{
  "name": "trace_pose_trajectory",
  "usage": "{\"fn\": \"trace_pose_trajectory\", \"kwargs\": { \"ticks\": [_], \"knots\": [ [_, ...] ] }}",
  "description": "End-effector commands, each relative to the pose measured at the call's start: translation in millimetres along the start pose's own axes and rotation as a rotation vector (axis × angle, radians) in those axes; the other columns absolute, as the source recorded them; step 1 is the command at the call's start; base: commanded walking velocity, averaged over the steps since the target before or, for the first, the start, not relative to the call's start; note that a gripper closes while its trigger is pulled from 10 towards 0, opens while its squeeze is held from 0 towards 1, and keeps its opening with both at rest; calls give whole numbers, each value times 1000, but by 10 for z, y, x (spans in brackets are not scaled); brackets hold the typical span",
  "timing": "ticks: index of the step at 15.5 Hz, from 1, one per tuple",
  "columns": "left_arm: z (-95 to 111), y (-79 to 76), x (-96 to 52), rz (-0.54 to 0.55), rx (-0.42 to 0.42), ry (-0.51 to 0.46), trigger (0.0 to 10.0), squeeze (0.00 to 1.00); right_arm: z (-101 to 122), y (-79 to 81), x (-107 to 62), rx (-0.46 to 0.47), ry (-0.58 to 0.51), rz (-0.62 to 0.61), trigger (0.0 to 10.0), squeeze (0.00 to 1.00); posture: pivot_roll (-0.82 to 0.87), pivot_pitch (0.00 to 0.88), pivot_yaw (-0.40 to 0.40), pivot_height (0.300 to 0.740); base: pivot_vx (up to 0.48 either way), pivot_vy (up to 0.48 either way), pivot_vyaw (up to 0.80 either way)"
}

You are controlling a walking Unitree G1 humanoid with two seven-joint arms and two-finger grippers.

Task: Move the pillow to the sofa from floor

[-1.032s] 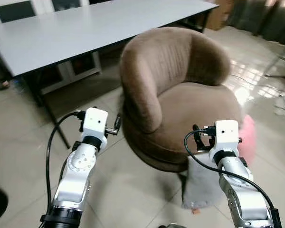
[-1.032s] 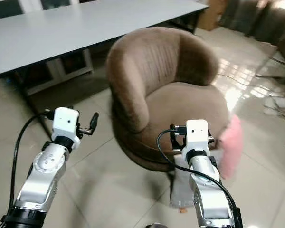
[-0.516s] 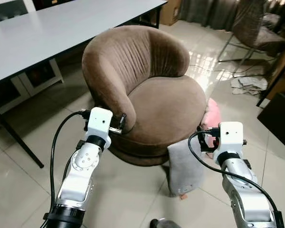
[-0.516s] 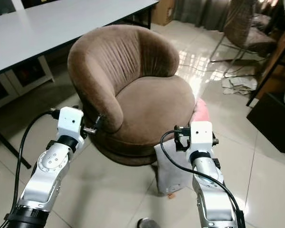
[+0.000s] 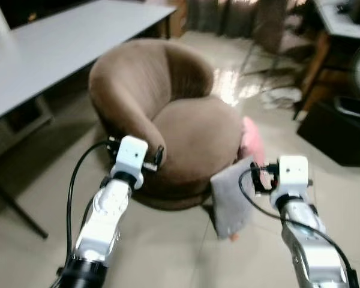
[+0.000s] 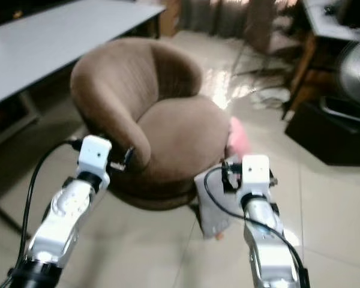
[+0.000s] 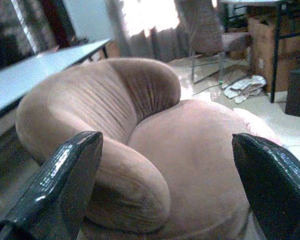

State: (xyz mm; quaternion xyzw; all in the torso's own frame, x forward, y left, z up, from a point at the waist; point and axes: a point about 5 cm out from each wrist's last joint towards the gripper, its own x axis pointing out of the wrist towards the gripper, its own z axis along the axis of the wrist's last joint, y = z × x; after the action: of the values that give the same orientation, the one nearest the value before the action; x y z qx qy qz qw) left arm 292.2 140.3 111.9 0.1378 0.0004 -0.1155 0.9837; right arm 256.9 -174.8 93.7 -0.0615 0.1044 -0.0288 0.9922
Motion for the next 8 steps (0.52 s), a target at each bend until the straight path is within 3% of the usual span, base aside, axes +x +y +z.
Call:
{"fn": "trace_pose_trajectory", "kwargs": {
  "ticks": [1, 2, 7, 8],
  "knots": [
    [18, 6, 8, 0, 19, -8, 10000, 0, 10, 6, -2, -7, 2, 1, 10000, 0, -78, 0, 16, 740, 0, -480, 0],
    [6, 8, 11, 7, 3, -2, 10000, 0, 11, 13, -3, -8, 0, 2, 10000, 0, -78, 0, 18, 740, 0, -480, 0],
    [29, 65, 22, 43, -32, -20, 10000, 0, 8, 30, -7, 5, 0, -4, 10000, 0, -73, 0, 20, 740, 0, 0, 0],
    [39, 78, 17, 46, -64, -32, 10000, 0, 12, 32, -7, -4, 0, 0, 10000, 0, -72, 0, 19, 740, 281, 0, -763]
  ]
}}
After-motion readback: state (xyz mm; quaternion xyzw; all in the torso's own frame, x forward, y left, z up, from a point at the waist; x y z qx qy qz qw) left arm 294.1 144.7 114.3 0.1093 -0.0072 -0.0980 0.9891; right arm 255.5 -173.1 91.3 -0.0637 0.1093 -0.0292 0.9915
